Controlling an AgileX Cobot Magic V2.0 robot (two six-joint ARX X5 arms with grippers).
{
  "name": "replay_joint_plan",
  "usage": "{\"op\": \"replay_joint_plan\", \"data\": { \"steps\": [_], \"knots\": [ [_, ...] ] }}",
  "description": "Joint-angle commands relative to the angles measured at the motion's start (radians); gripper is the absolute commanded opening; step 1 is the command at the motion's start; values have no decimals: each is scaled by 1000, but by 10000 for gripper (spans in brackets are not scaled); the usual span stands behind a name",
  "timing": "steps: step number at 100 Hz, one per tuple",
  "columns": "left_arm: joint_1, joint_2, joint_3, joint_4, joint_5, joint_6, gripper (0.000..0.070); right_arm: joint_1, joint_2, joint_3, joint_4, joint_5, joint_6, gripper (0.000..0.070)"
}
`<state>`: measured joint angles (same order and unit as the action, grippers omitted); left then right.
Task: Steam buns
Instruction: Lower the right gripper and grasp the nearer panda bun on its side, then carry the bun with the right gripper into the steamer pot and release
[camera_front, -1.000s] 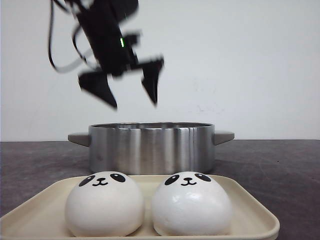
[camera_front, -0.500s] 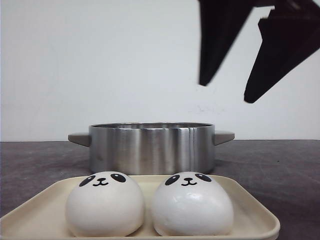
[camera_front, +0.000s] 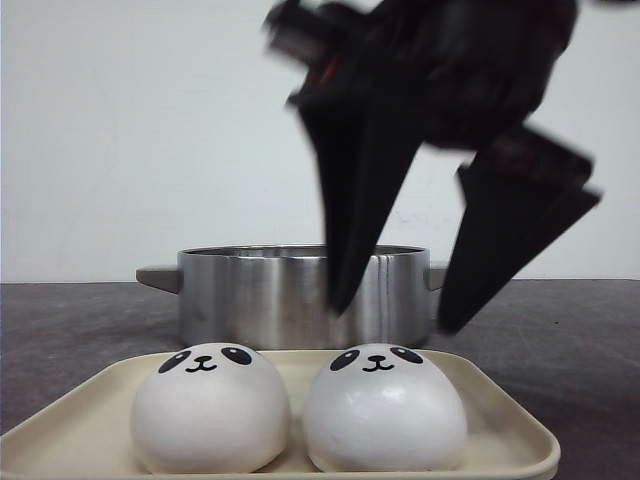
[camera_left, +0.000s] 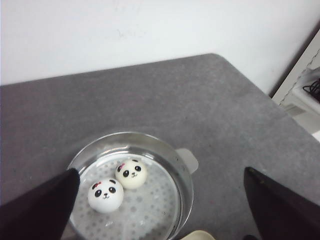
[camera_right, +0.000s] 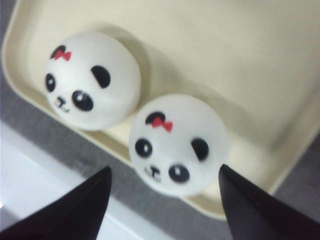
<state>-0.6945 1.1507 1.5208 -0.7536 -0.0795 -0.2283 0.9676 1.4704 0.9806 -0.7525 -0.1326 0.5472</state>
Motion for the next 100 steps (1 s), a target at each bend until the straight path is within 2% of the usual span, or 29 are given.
{"op": "replay_joint_plan", "data": {
  "steps": [1, 13, 21, 25, 34, 35, 48, 60, 76, 82, 100],
  "knots": [
    [-9, 6, 17, 4, -3, -4, 637, 6, 46, 6, 6, -3, -2, 424],
    [-9, 6, 17, -7, -3, -4, 637, 5, 103, 6, 1, -7, -8, 409],
    [-9, 6, 17, -14, -3, -4, 637, 3, 120, 6, 4, -6, -8, 360],
    [-9, 6, 17, -17, -3, -4, 637, 3, 124, 6, 9, -6, -9, 273],
    [-9, 6, 17, -18, -3, -4, 637, 0, 124, 7, 24, -6, -26, 10],
    [-9, 6, 17, -18, -3, -4, 637, -1, 124, 7, 26, -6, -29, 0],
    [-9, 6, 17, -18, -3, -4, 637, -6, 103, 29, 16, 18, -44, 5],
    [-9, 6, 17, -18, -3, 0, 637, -8, 16, 135, -26, 46, -73, 5],
    [-9, 7, 17, -16, -3, 0, 637, -31, -49, 363, -19, 184, -180, 5],
    [-9, 9, 17, -15, -3, 0, 637, -72, -43, 440, -17, 210, -234, 5],
    [-9, 11, 17, -19, -2, 4, 637, -206, 56, 520, 16, 138, -299, 5]
  ]
}}
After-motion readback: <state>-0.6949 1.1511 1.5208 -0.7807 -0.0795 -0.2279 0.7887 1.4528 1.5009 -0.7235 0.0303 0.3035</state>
